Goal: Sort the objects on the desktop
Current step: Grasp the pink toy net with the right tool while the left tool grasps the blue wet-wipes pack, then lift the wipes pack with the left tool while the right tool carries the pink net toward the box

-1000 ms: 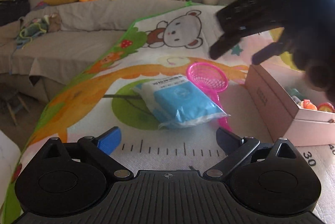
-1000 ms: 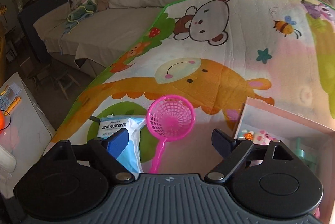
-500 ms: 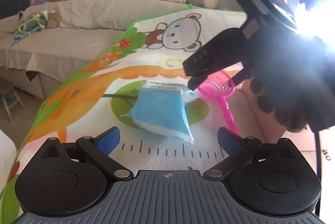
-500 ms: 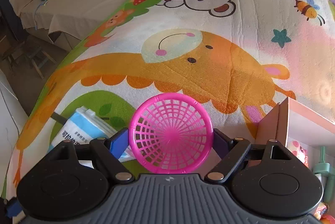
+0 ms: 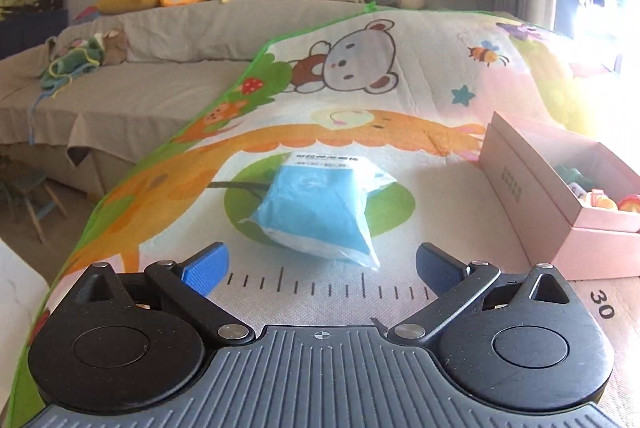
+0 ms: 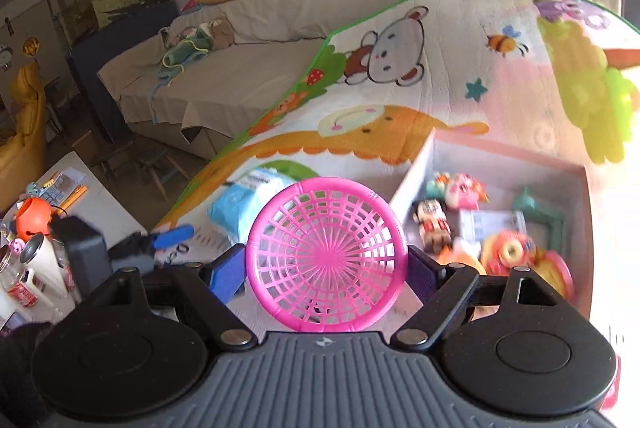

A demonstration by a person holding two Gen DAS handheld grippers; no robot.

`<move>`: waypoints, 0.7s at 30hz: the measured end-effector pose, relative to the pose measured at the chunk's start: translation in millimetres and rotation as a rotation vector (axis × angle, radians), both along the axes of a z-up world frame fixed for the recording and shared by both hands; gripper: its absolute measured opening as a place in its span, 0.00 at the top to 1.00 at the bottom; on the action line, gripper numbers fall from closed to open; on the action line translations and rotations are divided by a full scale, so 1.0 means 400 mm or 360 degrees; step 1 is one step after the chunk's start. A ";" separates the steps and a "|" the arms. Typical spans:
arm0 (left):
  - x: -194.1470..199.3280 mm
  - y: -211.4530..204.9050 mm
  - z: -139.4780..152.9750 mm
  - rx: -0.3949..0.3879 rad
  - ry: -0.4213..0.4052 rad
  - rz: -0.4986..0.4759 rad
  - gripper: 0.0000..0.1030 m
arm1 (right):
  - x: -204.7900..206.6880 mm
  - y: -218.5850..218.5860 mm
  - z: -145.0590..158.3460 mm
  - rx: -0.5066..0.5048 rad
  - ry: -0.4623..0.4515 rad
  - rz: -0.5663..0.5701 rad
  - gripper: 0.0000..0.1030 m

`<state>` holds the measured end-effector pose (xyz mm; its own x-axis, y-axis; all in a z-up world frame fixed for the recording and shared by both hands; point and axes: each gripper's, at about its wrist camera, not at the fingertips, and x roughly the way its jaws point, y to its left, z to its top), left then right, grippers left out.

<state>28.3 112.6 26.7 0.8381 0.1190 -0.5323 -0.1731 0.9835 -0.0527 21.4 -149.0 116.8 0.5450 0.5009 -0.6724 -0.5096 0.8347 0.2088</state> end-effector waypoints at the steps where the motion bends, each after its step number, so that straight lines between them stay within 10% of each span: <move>1: 0.002 -0.004 0.000 0.0016 0.0008 0.0006 0.01 | -0.020 -0.025 -0.023 -0.0023 0.0011 -0.0031 0.19; 11: 0.065 -0.037 0.055 0.0295 -0.0051 0.0052 0.01 | -0.086 -0.176 -0.196 -0.0024 -0.0084 -0.0390 0.11; 21: 0.213 -0.021 0.013 0.0279 0.0257 0.0041 0.05 | -0.135 -0.232 -0.210 0.0049 -0.0143 -0.0521 0.01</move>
<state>113.6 104.3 32.0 0.7392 0.2415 -0.6286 -0.1905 0.9704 0.1487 -32.4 -241.9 32.6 0.7367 0.3088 -0.6016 -0.2332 0.9511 0.2026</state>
